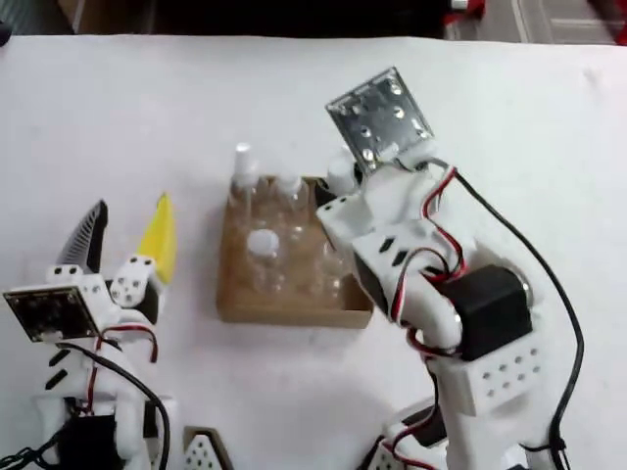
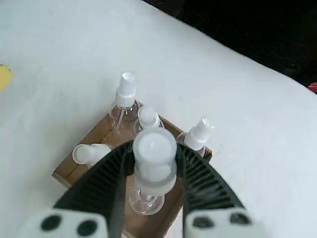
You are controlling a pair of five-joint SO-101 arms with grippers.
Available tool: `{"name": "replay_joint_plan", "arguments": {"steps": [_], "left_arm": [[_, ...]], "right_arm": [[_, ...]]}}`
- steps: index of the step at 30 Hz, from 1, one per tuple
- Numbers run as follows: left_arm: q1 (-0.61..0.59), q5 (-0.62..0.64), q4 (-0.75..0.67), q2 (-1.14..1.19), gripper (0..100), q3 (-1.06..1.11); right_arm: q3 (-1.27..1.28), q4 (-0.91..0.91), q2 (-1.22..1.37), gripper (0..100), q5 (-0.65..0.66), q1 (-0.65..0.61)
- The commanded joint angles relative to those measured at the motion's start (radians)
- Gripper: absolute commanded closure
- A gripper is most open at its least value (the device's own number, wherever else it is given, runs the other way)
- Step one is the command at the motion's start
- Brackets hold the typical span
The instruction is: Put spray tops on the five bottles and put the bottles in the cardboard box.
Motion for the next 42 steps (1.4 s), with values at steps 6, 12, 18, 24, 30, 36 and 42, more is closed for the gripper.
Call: {"name": "replay_joint_plan", "arguments": {"steps": [6,12,18,24,30,36,42], "left_arm": [[-0.007,0.014,-0.026,0.001,76,0.000],[-0.007,0.014,-0.026,0.001,76,0.000],[-0.007,0.014,-0.026,0.001,76,0.000],[-0.007,0.014,-0.026,0.001,76,0.000],[-0.007,0.014,-0.028,0.001,76,0.005],[-0.004,0.014,-0.031,0.001,76,0.011],[-0.004,0.014,-0.029,0.001,76,0.011]], "right_arm": [[0.100,-0.099,-0.004,98.2,0.009,0.002],[0.224,-0.193,-0.007,98.2,0.003,-0.001],[0.296,-0.236,-0.008,98.2,0.008,0.002],[0.390,-0.297,-0.050,98.1,0.002,0.004],[0.580,-0.407,-0.268,98.1,0.011,0.004],[0.729,-0.452,-0.360,98.1,0.008,0.004],[0.832,-0.512,-0.369,98.1,0.002,0.004]]}}
